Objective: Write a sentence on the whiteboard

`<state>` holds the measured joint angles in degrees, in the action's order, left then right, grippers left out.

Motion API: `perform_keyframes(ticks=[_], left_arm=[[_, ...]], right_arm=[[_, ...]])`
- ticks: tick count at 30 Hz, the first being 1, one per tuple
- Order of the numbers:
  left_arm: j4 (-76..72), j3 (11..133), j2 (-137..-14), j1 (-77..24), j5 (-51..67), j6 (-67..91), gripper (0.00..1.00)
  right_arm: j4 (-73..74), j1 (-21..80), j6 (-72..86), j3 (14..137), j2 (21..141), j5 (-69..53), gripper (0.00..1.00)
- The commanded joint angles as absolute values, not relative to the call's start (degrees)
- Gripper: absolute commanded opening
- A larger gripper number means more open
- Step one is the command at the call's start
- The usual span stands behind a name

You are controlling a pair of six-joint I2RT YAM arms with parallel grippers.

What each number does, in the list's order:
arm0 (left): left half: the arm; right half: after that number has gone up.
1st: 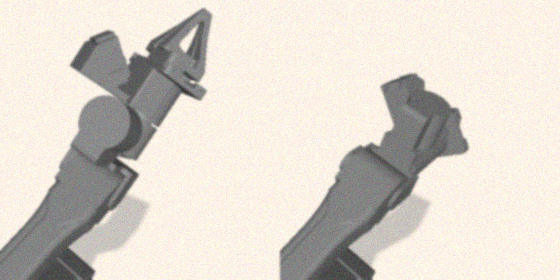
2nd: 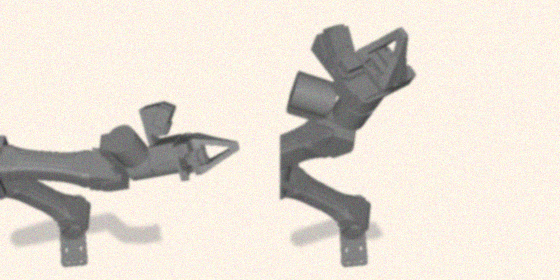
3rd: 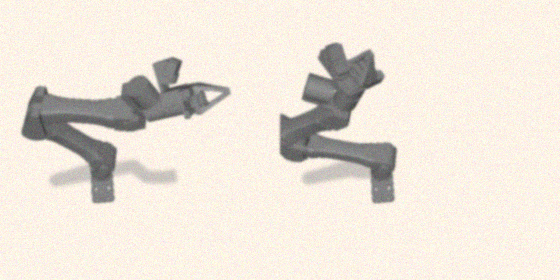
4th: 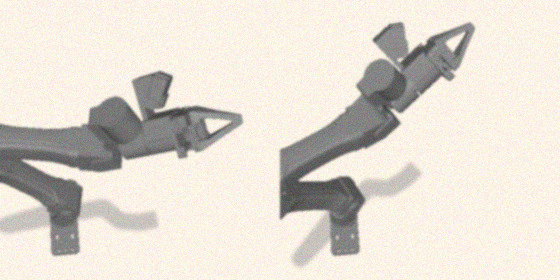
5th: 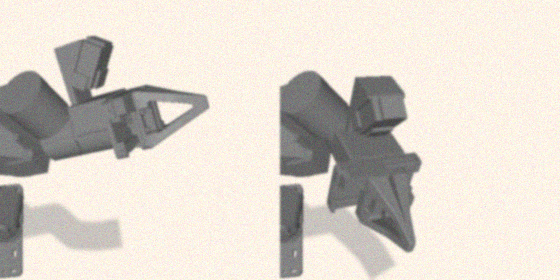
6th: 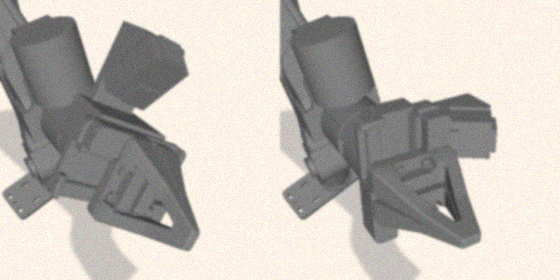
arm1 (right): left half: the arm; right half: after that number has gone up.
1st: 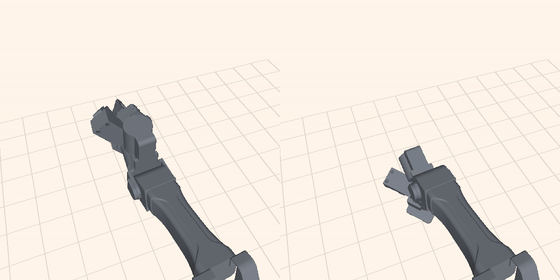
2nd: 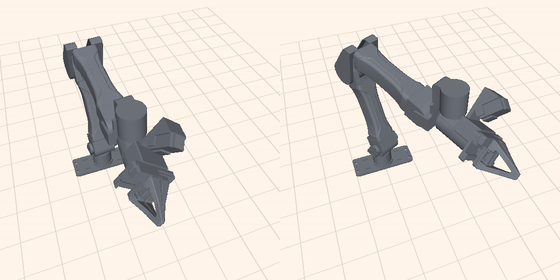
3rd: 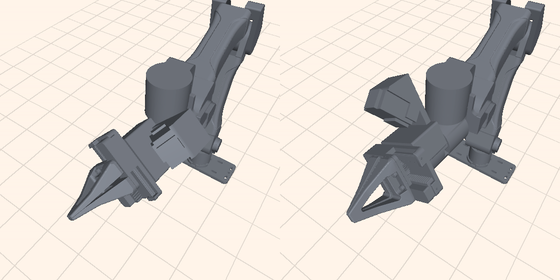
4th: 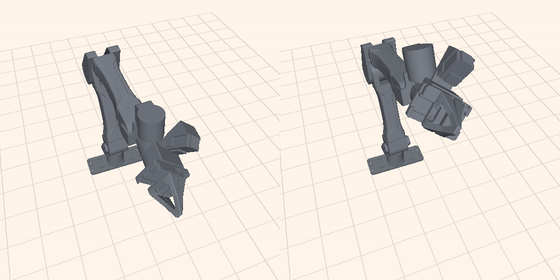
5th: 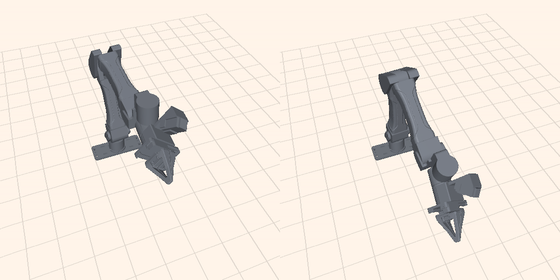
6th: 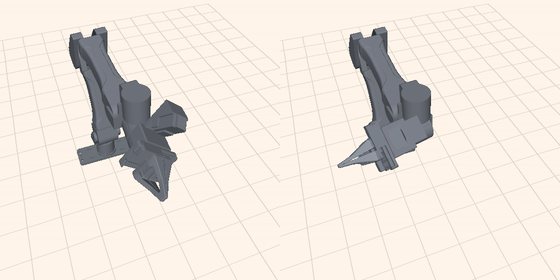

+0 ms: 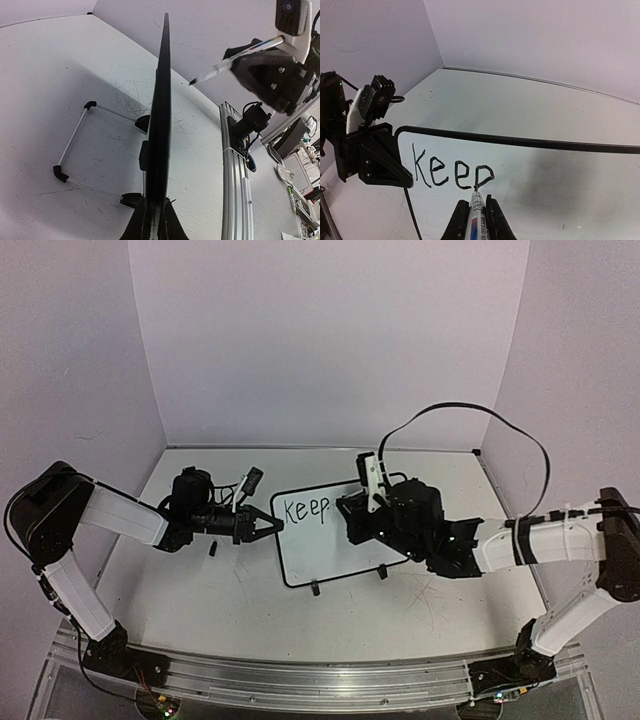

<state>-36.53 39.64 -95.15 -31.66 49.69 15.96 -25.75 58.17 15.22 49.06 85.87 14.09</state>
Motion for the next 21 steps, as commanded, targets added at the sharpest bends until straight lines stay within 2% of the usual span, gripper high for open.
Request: perform_keyframes(ticks=[1, 10, 21], left_arm=[[-36.4, 39.2, -93.2, -31.5, 49.6, 14.5, 0.00], [-33.6, 38.8, -91.6, -31.5, 46.0, 11.8, 0.00], [-30.8, 39.7, -91.0, -31.6, 44.1, 10.9, 0.00]], right_arm=[[-28.2, 57.9, 13.8, 46.3, 76.0, 15.1, 0.00], [-22.4, 57.7, 4.6, 47.6, 73.8, 16.9, 0.00], [-20.7, 57.7, -2.0, 49.9, 77.4, 16.8, 0.00]])
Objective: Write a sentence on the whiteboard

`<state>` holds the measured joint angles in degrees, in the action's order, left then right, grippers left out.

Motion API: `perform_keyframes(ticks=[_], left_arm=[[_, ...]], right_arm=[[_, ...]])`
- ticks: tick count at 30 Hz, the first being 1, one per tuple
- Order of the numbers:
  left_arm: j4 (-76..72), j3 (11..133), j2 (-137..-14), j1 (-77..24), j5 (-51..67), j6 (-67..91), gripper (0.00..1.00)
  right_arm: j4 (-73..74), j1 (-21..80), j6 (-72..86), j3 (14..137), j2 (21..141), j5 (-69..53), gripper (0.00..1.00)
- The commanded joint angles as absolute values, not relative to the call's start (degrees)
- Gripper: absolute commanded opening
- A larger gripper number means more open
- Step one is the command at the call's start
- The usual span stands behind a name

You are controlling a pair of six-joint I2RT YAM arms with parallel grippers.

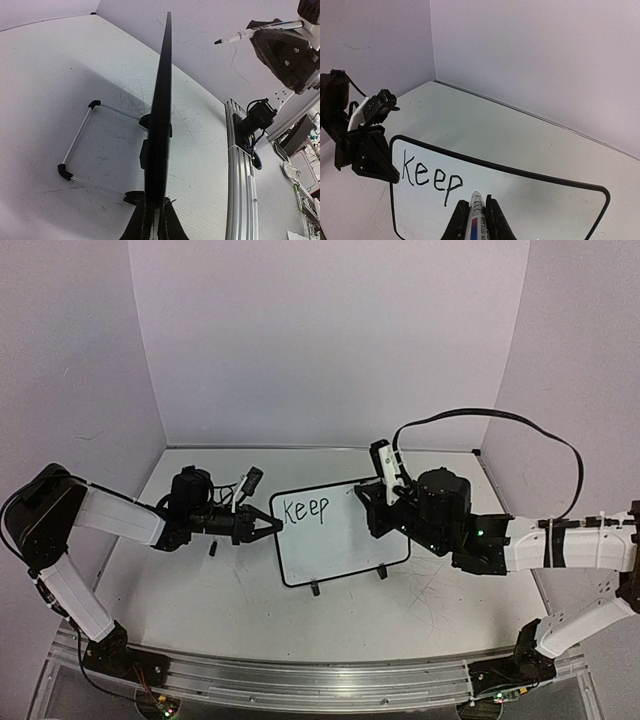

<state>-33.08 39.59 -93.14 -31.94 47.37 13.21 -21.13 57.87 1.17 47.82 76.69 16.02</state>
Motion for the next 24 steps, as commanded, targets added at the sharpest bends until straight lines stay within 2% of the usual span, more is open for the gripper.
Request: perform_keyframes(ticks=[1, 14, 24], left_arm=[[-30.6, 39.9, -91.0, -31.6, 44.0, 10.9, 0.00], [-29.4, 40.6, -91.4, -32.2, 41.3, 10.6, 0.00], [-29.3, 41.0, -91.2, -32.7, 40.5, 10.9, 0.00]], right_arm=[[-20.7, 57.7, -2.1, 50.0, 77.5, 17.1, 0.00], [-17.9, 57.7, -3.2, 52.2, 81.6, 26.8, 0.00], [-18.4, 57.7, -5.3, 51.7, 82.0, 20.8, 0.00]])
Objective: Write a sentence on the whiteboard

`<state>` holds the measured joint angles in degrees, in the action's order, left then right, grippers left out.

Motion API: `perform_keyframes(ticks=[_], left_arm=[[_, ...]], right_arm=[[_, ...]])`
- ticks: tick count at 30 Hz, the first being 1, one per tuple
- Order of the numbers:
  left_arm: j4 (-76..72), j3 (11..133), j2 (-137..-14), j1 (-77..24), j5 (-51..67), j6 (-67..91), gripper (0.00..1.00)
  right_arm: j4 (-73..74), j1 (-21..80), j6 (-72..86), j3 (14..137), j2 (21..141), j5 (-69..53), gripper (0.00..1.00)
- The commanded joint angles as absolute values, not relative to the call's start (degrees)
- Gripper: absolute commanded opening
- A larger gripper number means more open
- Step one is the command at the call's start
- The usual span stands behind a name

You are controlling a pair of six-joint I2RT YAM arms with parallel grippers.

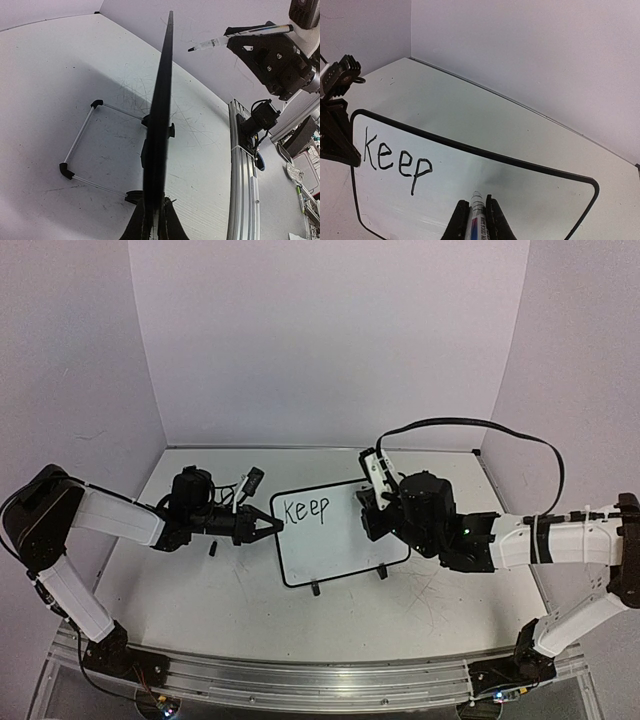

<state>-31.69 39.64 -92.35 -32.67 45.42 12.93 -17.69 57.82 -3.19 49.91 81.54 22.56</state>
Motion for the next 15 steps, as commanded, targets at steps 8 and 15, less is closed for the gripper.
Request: perform_keyframes(ticks=[8, 15], left_arm=[[-29.2, 41.4, -91.3, -32.9, 39.6, 10.6, 0.00], [-29.2, 41.5, -91.2, -32.8, 39.6, 10.4, 0.00]], right_arm=[[-20.7, 56.1, -4.7, 48.6, 78.7, 19.0, 0.00], [-20.8, 51.9, -1.3, 46.6, 76.7, 11.5, 0.00]])
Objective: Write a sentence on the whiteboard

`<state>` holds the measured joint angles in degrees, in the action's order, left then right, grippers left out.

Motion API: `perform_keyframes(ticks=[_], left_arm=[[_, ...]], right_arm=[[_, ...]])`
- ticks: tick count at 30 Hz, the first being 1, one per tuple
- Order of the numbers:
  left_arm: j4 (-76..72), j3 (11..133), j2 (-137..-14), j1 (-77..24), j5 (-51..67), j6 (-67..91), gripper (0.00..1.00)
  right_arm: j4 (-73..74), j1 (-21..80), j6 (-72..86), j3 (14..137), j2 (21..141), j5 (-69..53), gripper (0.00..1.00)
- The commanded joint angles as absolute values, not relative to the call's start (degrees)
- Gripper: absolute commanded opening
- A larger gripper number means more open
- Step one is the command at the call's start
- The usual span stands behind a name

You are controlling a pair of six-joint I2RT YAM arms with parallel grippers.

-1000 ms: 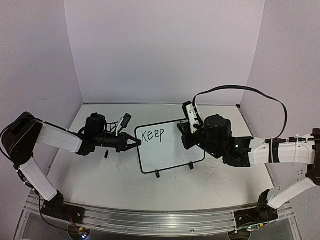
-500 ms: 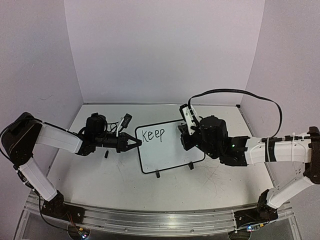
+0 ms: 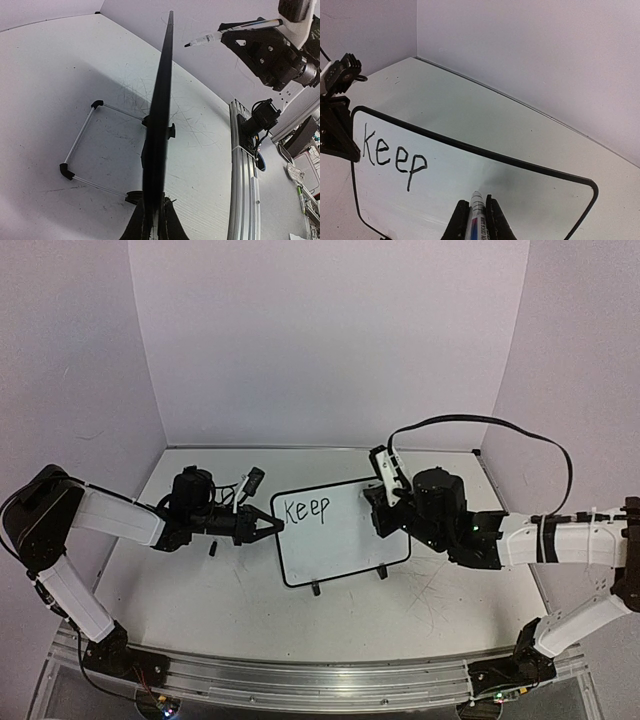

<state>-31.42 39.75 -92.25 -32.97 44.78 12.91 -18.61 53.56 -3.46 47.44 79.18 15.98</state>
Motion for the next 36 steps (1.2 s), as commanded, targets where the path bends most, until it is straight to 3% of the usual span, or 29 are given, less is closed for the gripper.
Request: perform_keyframes(ticks=[1, 7, 20, 36], left_arm=[[-29.1, 41.4, -91.2, -32.9, 39.6, 10.4, 0.00], [-28.9, 41.7, -91.3, -32.9, 39.9, 10.2, 0.00], [-28.9, 41.9, -92.2, -32.9, 40.2, 10.0, 0.00], [-28.9, 42.3, -92.5, -33.0, 40.7, 9.9, 0.00]], right_arm=[[-20.8, 51.8, -1.2, 46.5, 76.7, 11.5, 0.00], [-22.8, 50.2, 1.2, 44.6, 75.7, 12.3, 0.00], [-26.6, 49.8, 1.5, 46.2, 79.0, -1.6, 0.00], [-27.6, 49.8, 2.3, 47.3, 81.8, 7.4, 0.00]])
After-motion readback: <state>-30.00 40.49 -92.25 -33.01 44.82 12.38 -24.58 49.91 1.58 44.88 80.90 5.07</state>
